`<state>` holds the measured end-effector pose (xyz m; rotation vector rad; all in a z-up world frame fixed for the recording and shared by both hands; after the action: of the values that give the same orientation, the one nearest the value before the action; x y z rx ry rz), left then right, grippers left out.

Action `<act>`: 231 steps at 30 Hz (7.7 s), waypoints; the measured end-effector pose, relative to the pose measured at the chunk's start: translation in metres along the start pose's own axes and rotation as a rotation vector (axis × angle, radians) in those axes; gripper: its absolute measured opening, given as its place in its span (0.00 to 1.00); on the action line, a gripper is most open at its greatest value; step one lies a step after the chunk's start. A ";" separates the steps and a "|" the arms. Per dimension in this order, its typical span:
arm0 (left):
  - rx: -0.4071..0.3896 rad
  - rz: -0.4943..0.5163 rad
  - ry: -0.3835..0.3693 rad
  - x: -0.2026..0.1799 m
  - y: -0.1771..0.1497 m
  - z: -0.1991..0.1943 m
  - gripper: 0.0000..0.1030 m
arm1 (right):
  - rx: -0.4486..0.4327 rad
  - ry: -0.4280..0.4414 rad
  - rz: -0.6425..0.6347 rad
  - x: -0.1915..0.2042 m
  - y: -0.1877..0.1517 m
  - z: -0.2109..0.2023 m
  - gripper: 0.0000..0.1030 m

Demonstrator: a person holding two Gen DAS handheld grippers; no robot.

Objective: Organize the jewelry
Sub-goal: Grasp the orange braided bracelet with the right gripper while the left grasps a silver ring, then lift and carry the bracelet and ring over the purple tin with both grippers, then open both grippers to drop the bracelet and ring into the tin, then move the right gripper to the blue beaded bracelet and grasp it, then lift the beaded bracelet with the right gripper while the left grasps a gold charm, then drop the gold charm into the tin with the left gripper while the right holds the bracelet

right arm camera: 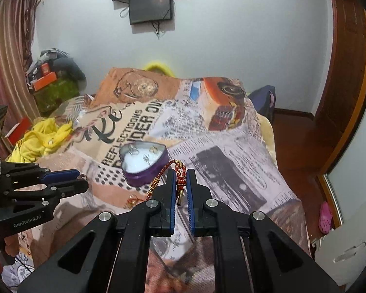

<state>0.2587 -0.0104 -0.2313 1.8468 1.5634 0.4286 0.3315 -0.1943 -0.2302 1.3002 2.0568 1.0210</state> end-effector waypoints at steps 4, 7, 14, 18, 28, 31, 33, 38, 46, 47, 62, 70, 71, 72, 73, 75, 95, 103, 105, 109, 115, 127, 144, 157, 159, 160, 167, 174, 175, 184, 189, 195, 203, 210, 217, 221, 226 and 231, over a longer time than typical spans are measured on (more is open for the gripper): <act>-0.019 -0.001 0.011 0.006 0.007 -0.006 0.20 | -0.018 0.013 -0.008 0.008 0.008 0.001 0.07; -0.029 -0.005 0.018 0.010 0.012 -0.007 0.20 | -0.028 0.024 -0.015 0.014 0.014 0.003 0.07; -0.052 -0.007 0.035 0.023 0.026 -0.009 0.20 | -0.048 0.056 -0.021 0.028 0.030 0.013 0.07; -0.059 -0.014 0.038 0.030 0.033 -0.005 0.20 | -0.049 0.064 -0.026 0.035 0.036 0.025 0.07; -0.044 -0.035 0.034 0.048 0.044 0.019 0.20 | 0.009 0.098 -0.033 0.048 0.032 0.063 0.07; -0.035 -0.040 0.034 0.053 0.045 0.028 0.20 | 0.030 0.109 -0.039 0.051 0.031 0.075 0.07; -0.028 -0.042 0.032 0.055 0.046 0.034 0.20 | 0.043 0.111 -0.048 0.053 0.029 0.082 0.07; -0.009 -0.045 0.026 0.059 0.048 0.049 0.20 | 0.072 0.125 -0.069 0.058 0.025 0.097 0.07; 0.036 -0.037 0.007 0.061 0.049 0.075 0.20 | 0.156 0.161 -0.074 0.059 0.015 0.121 0.07; 0.041 -0.034 0.007 0.060 0.049 0.077 0.20 | 0.168 0.169 -0.079 0.059 0.014 0.123 0.07; 0.086 -0.003 -0.008 0.050 0.045 0.100 0.20 | 0.206 0.186 -0.103 0.048 0.012 0.122 0.29; 0.103 0.034 -0.023 0.035 0.044 0.105 0.20 | 0.184 0.149 -0.094 0.034 0.015 0.113 0.29; 0.106 0.036 -0.022 0.034 0.044 0.105 0.20 | 0.182 0.148 -0.093 0.033 0.015 0.112 0.29; 0.107 0.037 -0.018 0.033 0.043 0.106 0.20 | 0.180 0.147 -0.092 0.032 0.016 0.110 0.29; 0.107 0.037 -0.015 0.033 0.044 0.106 0.20 | 0.179 0.146 -0.092 0.031 0.016 0.109 0.29; 0.109 0.033 -0.007 0.034 0.044 0.106 0.20 | 0.175 0.140 -0.094 0.030 0.016 0.107 0.29; 0.047 0.045 0.030 0.022 0.041 0.047 0.28 | 0.114 0.111 -0.103 0.031 0.018 0.055 0.30; 0.029 0.043 0.042 0.016 0.031 0.021 0.33 | 0.099 0.096 -0.092 0.028 0.013 0.033 0.30; 0.033 0.045 0.046 0.014 0.027 0.017 0.34 | 0.098 0.093 -0.087 0.027 0.010 0.029 0.30; 0.051 0.053 0.054 0.011 0.015 0.014 0.36 | 0.107 0.083 -0.074 0.022 0.000 0.024 0.30; 0.090 0.048 0.047 0.007 -0.011 0.019 0.36 | 0.163 0.068 -0.044 0.010 -0.025 0.027 0.31; 0.168 0.019 0.024 0.009 -0.042 0.045 0.36 | 0.288 0.085 -0.040 0.020 -0.075 0.053 0.31; 0.199 0.002 -0.009 0.007 -0.048 0.067 0.36 | 0.296 0.123 -0.108 0.040 -0.087 0.076 0.31; 0.207 -0.013 -0.046 0.000 -0.049 0.068 0.36 | 0.247 0.117 -0.019 0.031 -0.075 0.070 0.06; 0.209 -0.008 -0.042 -0.003 -0.049 0.071 0.36 | 0.226 0.111 -0.014 0.028 -0.069 0.065 0.06; 0.208 -0.009 -0.039 -0.004 -0.049 0.073 0.36 | 0.214 0.111 -0.013 0.027 -0.065 0.062 0.06; 0.221 -0.008 -0.047 -0.010 -0.044 0.088 0.34 | 0.148 0.094 0.013 0.015 -0.048 0.045 0.07; 0.219 0.016 -0.026 -0.014 -0.039 0.098 0.24 | 0.125 0.079 0.034 0.004 -0.040 0.041 0.07; 0.219 0.018 -0.015 -0.013 -0.038 0.099 0.21 | 0.126 0.079 0.034 0.003 -0.040 0.042 0.07; 0.199 0.026 -0.024 -0.017 -0.034 0.098 0.07 | 0.130 0.077 0.032 0.003 -0.043 0.041 0.07; 0.172 0.017 -0.020 -0.015 -0.028 0.088 0.07 | 0.116 0.075 0.028 0.003 -0.037 0.038 0.07; 0.124 0.022 0.006 -0.008 -0.015 0.071 0.08 | 0.077 0.074 0.019 0.004 -0.023 0.029 0.07; 0.076 -0.004 0.027 0.006 0.002 0.052 0.07 | 0.028 0.074 0.007 0.010 -0.002 0.016 0.07; 0.021 -0.003 0.046 0.016 0.021 0.034 0.08 | -0.012 0.088 -0.004 0.018 0.016 0.009 0.07; -0.013 -0.013 0.058 0.026 0.035 0.025 0.08 | -0.045 0.102 -0.030 0.028 0.033 0.010 0.07; -0.021 -0.012 0.064 0.032 0.041 0.025 0.08 | -0.063 0.111 -0.044 0.033 0.045 0.013 0.07; -0.029 -0.008 0.064 0.038 0.050 0.028 0.08 | -0.079 0.126 -0.049 0.039 0.056 0.017 0.07; -0.037 -0.011 0.062 0.042 0.057 0.033 0.08 | -0.073 0.147 -0.049 0.045 0.061 0.029 0.07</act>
<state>0.3309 0.0178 -0.2240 1.8112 1.5955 0.5110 0.3660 -0.1276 -0.1995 1.1633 2.1262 1.1901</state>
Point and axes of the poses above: each gripper's, at about its wrist camera, not at the fingertips, and z roughly the way its jaws point, x to its left, y to its top, the point moved 10 cm from there along z, roughly the way its jaws point, and after that the axes turned 4 degrees about -y, right-handed, at the moved point
